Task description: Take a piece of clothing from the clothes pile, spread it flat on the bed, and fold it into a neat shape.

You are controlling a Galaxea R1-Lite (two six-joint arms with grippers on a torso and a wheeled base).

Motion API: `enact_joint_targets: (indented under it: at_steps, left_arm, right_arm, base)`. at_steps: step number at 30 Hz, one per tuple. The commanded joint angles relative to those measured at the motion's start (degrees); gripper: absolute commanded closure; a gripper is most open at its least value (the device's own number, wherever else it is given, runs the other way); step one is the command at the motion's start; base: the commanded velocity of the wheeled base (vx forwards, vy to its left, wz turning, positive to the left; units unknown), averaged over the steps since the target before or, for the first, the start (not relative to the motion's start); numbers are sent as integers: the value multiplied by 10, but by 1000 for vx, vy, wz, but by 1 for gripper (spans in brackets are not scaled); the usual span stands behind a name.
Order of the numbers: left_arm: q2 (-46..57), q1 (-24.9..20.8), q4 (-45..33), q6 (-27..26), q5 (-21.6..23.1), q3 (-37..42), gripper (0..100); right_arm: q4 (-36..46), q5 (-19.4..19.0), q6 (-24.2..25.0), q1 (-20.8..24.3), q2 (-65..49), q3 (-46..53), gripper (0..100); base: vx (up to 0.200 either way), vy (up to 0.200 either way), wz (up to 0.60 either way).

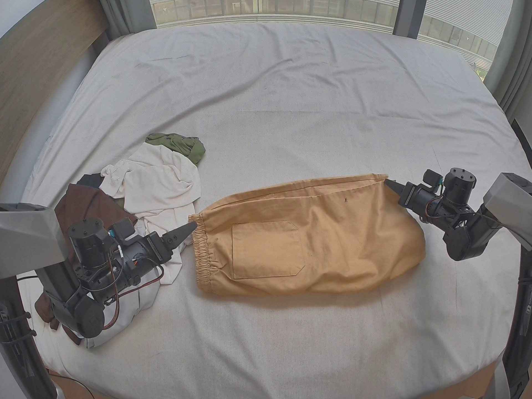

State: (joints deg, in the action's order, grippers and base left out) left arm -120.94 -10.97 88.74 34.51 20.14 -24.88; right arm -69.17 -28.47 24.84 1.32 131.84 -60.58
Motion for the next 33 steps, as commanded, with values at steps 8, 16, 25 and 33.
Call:
enact_joint_targets:
  at_steps: [8, 16, 25, 33]
  left_arm:
    - [-2, 0, 0, 0, 0, 0, 0]
    - [-5, 1, -1, 0, 0, 0, 0]
    - [-5, 0, 0, 0, 0, 0, 0]
    - [-5, 0, 0, -1, 0, 0, 0]
  right_arm:
    - [22, 0, 0, 2, -24, -39, 100]
    - [43, 2, 1, 1, -20, -75, 100]
    - [70, 3, 1, 5, 3, -112, 100]
    - [79, 4, 1, 4, 22, -140, 100]
  base:
    - [0, 0, 0]
    - [0, 0, 0]
    - [0, 0, 0]
    - [0, 0, 0]
